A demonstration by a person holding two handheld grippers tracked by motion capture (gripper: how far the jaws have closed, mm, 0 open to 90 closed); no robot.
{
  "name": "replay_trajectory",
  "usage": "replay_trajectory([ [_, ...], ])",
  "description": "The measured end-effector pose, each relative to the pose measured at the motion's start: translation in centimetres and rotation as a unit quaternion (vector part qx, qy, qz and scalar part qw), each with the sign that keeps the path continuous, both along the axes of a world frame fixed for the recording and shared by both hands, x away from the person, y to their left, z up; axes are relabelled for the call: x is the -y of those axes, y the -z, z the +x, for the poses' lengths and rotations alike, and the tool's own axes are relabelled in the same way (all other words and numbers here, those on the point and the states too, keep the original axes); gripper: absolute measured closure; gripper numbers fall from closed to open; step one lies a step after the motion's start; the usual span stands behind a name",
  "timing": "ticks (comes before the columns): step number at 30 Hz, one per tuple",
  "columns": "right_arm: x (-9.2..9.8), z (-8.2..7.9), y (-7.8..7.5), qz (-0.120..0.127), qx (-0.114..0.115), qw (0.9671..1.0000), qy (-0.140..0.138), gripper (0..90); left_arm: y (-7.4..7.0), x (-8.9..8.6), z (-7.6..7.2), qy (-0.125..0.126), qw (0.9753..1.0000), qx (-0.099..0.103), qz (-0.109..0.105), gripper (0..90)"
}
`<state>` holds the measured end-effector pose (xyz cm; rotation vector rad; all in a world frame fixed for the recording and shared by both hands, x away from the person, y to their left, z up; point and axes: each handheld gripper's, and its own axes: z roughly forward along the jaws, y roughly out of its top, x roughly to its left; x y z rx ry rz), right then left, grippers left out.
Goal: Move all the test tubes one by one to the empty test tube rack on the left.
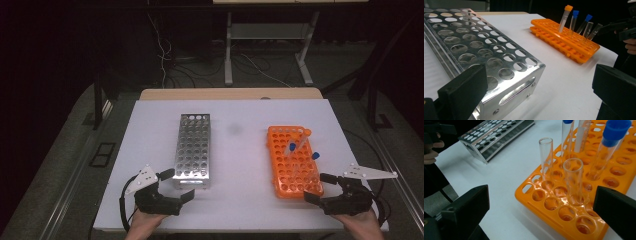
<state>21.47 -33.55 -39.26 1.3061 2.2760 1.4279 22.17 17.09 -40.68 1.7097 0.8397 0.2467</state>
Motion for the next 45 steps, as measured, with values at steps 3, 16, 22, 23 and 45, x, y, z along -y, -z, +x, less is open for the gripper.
replay_trajectory([
  [3, 0.2, 0.2, -0.3, -0.004, 0.002, 1.0, 0.0, 0.3, 0.0, 0.0, 0.0, -0.002, 1.0, 0.0, -0.002, 0.0],
  [16, 1.4, 1.5, -1.1, -0.033, -0.004, 0.9994, -0.013, 0.3, 0.0, 0.0, 0.0, -0.004, 1.0, 0.0, -0.001, 0.0],
  [22, 1.8, 2.5, -1.2, -0.051, -0.014, 0.9982, -0.028, 0.3, 0.0, -0.1, -0.1, -0.005, 1.0, 0.001, 0.0, 0.0],
  [23, 1.8, 2.7, -1.1, -0.054, -0.014, 0.9979, -0.031, 0.3, 0.0, -0.2, -0.1, -0.005, 1.0, 0.001, 0.0, 0.0],
  [45, 1.5, 4.4, 0.7, -0.084, -0.019, 0.9938, -0.071, 43.0, 0.0, -0.3, -0.1, -0.007, 1.0, 0.001, 0.001, 0.0],
])
